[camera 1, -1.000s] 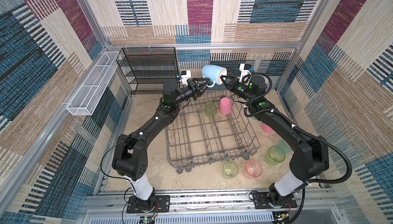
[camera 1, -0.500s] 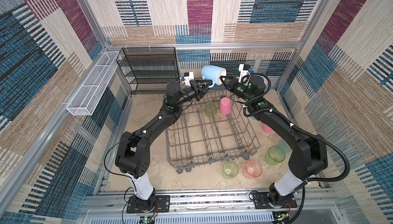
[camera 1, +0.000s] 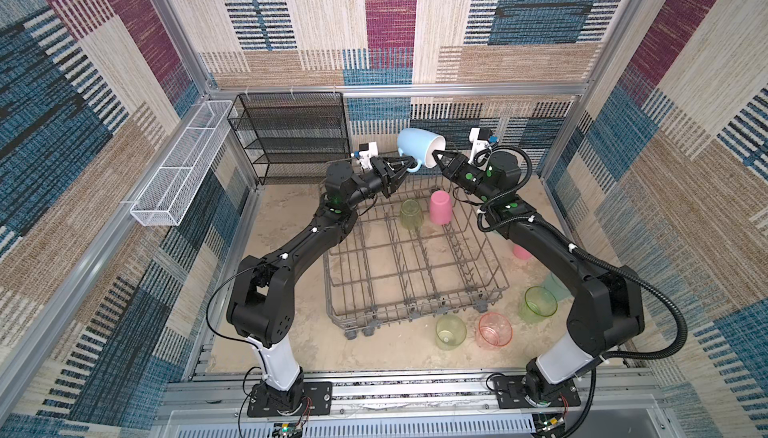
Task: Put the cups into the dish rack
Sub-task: 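Close the left gripper on the light blue mug handle beside the right gripper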
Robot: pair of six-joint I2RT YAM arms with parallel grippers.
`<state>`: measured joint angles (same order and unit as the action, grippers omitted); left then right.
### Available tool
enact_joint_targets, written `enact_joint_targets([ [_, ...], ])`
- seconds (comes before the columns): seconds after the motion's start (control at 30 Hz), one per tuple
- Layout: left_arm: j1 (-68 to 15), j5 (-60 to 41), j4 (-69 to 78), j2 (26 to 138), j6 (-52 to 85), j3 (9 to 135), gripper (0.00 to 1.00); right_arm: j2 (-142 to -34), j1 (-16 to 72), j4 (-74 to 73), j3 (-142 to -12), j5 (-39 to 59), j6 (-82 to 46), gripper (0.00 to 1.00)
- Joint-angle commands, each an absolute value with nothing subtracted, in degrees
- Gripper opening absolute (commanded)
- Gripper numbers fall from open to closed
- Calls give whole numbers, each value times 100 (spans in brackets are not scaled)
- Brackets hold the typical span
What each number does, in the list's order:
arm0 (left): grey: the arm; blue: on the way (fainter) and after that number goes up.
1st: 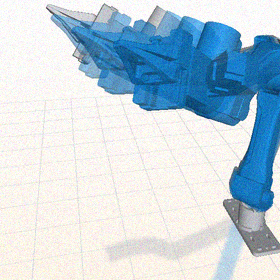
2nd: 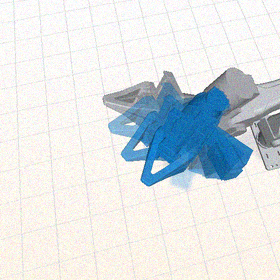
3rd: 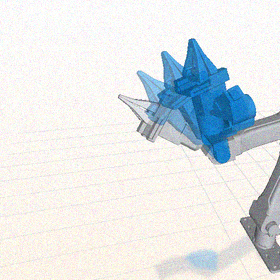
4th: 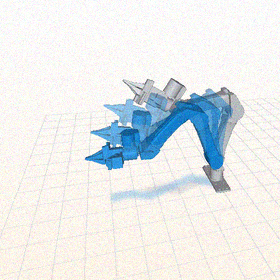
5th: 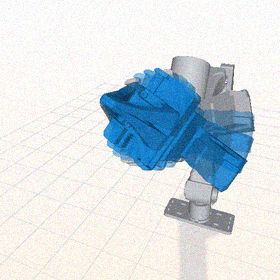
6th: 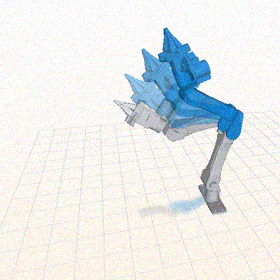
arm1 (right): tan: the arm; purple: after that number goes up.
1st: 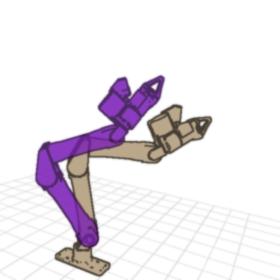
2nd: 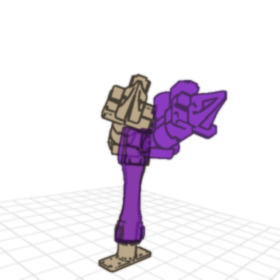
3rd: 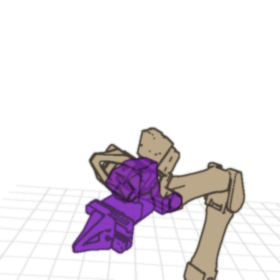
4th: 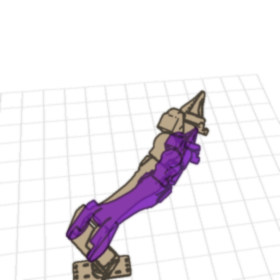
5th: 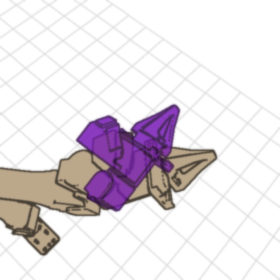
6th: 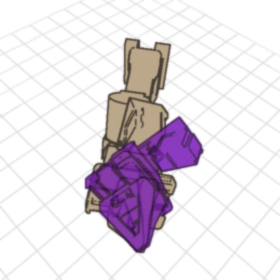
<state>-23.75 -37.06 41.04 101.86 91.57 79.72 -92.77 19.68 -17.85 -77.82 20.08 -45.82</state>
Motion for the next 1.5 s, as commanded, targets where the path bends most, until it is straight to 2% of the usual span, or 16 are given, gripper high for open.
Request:
enact_joint_targets([
  [0.0, -2370, -3528, 4325, 10174, 9209, 8005, 21, -9176, 2004, -2358, -7744, 2127, -4413, 0],
  [0.23, -2371, -3546, 4263, 10171, 9151, 8050, 9, -9167, 2036, -2355, -7710, 2057, -4291, 0],
  [0.57, -2371, -3568, 4118, 10143, 8900, 8068, 2, -9129, 2103, -2373, -7613, 1925, -4122, 1],
  [0.83, -2372, -3593, 3951, 10076, 8590, 8136, 0, -9113, 2110, -2417, -7545, 1871, -4131, 26],
  [1.07, -2369, -3620, 3800, 10064, 8366, 8222, 0, -9102, 2110, -2343, -7539, 1815, -4124, 43],
  [1.47, -2364, -3489, 3203, 9944, 7733, 8301, 0, -9101, 2109, -2099, -7511, 1817, -4044, 63],
])
